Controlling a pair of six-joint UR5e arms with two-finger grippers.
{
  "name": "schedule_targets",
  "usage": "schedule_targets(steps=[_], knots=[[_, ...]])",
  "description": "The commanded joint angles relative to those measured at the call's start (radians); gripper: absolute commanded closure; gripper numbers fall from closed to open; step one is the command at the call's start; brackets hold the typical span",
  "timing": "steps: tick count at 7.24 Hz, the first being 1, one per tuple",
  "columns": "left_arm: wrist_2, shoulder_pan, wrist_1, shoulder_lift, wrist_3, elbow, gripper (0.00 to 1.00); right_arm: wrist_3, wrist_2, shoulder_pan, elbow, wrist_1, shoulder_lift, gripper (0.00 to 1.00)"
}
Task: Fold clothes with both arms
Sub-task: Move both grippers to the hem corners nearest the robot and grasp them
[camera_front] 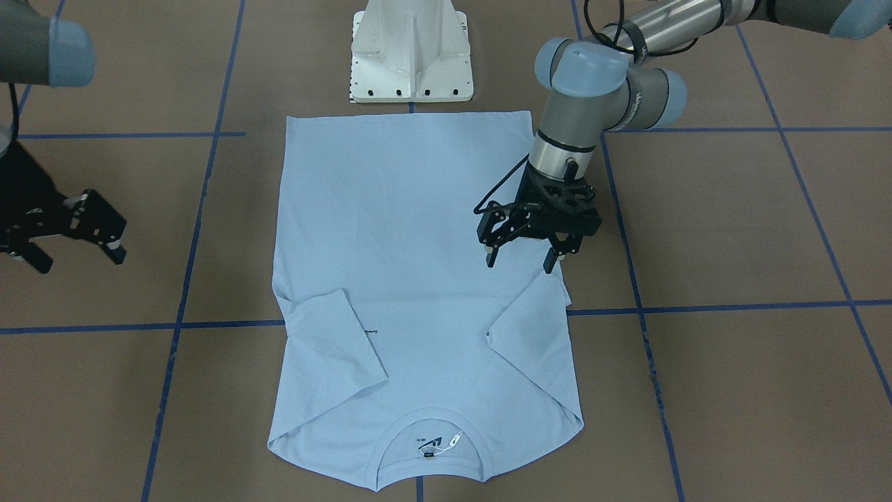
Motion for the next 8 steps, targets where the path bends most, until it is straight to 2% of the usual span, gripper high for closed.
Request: schedule_targets(steps=[1, 2, 3, 4, 5, 6, 8], knots=[[-0.005, 0.067, 0.04, 0.081, -0.014, -0.162, 0.0, 0.374, -0.256, -0.286, 0.162, 0.038, -0.071, 0.0], [0.002, 0.101, 0.037, 0.141, -0.105, -0.229, 0.0, 0.564, -0.412, -0.454, 0.209, 0.136, -0.157, 0.0], [0.025, 0.173, 0.034, 0.216, -0.174, -0.3, 0.0, 0.698, -0.532, -0.603, 0.272, 0.194, -0.255, 0.03], [0.082, 0.249, 0.032, 0.291, -0.236, -0.367, 0.0, 0.856, -0.624, -0.728, 0.335, 0.195, -0.319, 0.03], [0.151, 0.346, 0.031, 0.361, -0.338, -0.418, 0.0, 0.947, -0.78, -0.853, 0.357, 0.193, -0.357, 0.03], [0.207, 0.435, 0.031, 0.417, -0.448, -0.449, 0.01, 0.963, -0.823, -0.905, 0.367, 0.193, -0.36, 0.02], [0.309, 0.578, 0.041, 0.462, -0.616, -0.429, 0.29, 0.963, -0.826, -0.934, 0.377, 0.18, -0.358, 0.02]])
